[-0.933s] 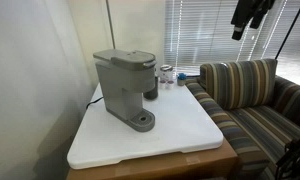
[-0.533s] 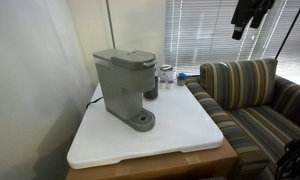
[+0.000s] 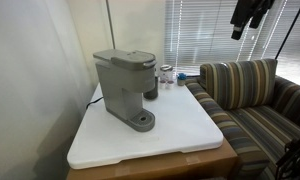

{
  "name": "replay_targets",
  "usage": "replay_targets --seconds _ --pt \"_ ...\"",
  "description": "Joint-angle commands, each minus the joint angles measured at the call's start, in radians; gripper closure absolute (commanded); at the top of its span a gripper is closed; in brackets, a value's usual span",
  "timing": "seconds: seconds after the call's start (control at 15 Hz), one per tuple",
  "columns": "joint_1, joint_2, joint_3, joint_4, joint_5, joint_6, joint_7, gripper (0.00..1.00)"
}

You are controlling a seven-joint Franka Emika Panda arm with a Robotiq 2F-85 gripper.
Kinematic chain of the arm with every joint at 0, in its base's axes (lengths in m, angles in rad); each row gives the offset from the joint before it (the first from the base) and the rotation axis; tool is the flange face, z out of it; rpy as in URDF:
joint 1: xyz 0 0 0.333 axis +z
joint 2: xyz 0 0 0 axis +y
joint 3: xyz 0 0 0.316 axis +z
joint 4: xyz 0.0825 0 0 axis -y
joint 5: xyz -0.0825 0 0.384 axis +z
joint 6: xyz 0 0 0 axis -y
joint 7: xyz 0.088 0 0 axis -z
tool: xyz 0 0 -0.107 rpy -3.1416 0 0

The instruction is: Open the coffee maker

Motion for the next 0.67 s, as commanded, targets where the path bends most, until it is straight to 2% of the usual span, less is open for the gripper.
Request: replay_targets --seconds 0.0,0.4,0.6 --pt "0.004 0.034 -0.02 0.021 -0.012 0.087 0.031 0.0" --pt "-0.006 0.105 -0.019 0.096 0.001 0.229 0.095 0.0" --pt "0.027 0.172 -0.045 0.171 0.078 0.212 0.035 0.0"
